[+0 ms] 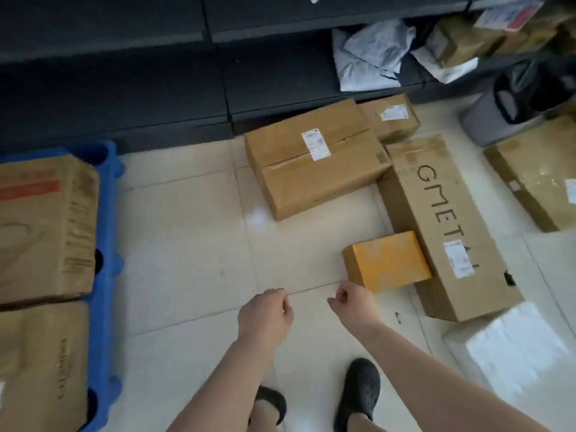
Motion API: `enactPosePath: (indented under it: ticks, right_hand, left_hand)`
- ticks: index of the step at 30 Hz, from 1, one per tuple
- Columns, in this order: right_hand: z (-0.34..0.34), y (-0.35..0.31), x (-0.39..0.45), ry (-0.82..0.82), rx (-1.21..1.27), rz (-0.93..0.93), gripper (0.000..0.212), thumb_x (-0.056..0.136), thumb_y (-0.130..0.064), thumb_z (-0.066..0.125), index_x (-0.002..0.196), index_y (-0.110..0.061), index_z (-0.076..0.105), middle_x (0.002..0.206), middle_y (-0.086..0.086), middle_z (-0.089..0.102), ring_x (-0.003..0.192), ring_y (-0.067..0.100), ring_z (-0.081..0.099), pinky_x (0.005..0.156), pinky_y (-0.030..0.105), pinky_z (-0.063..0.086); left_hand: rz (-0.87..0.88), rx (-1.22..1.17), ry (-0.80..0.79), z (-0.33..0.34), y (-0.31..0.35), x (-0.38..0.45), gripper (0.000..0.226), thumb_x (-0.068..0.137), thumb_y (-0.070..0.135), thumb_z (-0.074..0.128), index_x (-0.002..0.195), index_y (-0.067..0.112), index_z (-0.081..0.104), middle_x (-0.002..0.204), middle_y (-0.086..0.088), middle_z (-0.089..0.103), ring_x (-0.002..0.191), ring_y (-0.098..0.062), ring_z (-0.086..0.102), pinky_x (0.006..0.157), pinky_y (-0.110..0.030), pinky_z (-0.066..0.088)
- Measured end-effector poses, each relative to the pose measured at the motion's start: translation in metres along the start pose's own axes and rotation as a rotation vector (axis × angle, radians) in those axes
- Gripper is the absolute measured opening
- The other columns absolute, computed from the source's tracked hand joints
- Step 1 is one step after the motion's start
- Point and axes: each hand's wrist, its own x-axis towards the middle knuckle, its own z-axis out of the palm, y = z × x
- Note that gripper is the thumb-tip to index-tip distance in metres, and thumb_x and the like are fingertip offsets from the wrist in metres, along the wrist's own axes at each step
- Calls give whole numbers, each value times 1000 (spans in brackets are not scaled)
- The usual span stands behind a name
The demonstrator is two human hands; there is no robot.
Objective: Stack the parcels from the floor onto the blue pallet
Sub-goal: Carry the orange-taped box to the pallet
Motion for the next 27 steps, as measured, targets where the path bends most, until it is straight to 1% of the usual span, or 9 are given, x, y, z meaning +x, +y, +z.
enactPosePath:
  ticks: [4,6,8,12,15,17,20,23,27]
  right_hand:
    - [-10,102,94,53,171,204,19,87,-34,61,84,-18,51,69,-5,53,60,12,49,48,24,35]
    - [-1,148,143,117,362,337,45,84,-39,66,117,-13,49,98,2,61,85,21,59,64,26,41]
    - [13,187,188,183,592,479,70,81,-38,71,135,-7,39,126,11,56,112,30,56,82,33,46]
    - [47,250,274,181,893,660,74,78,-39,74,136,-6,41,133,13,53,120,32,52,100,44,46]
    - [68,280,317,170,1041,687,69,78,-36,75,133,-8,45,123,9,56,102,27,54,92,40,48]
    - [82,291,330,169,1159,708,68,77,-33,77,132,-10,45,119,6,55,95,22,49,87,39,47]
    - [98,296,324,241,1280,718,68,75,-27,79,131,-14,43,110,4,51,92,21,49,83,41,50]
    - [99,289,292,300,1226,721,63,74,-21,79,126,-15,44,119,9,54,92,24,51,82,44,52]
    - [79,250,222,296,1211,653,67,74,-14,78,133,-15,46,124,10,57,100,26,55,93,46,50]
  left_hand:
    - [98,73,-60,94,72,105,27,89,29,48,114,24,54,119,4,57,110,-20,54,81,-30,44]
    - [115,67,-90,145,100,157,44,89,33,50,132,25,44,131,0,50,121,-23,47,87,-35,44]
    - [117,24,-110,190,123,208,57,89,37,52,142,27,34,140,-1,43,128,-25,42,94,-39,43]
    - [158,35,-115,265,151,308,64,90,38,54,146,26,25,151,0,31,137,-25,31,102,-44,41]
    - [105,11,-160,307,162,356,75,91,35,56,150,25,12,160,0,11,145,-27,17,110,-45,34]
    - [51,-86,-202,328,163,369,83,89,32,60,151,24,6,161,-1,6,144,-30,21,111,-45,33]
    - [1,-114,-199,341,152,361,85,86,38,63,151,20,11,156,-5,17,137,-31,35,106,-43,38]
    - [-35,-81,-154,327,135,327,74,82,43,67,143,20,31,144,-7,29,126,-33,44,97,-40,43]
    - [-142,-194,-101,272,110,250,66,80,43,68,135,25,37,136,-6,35,120,-35,45,81,-35,45]
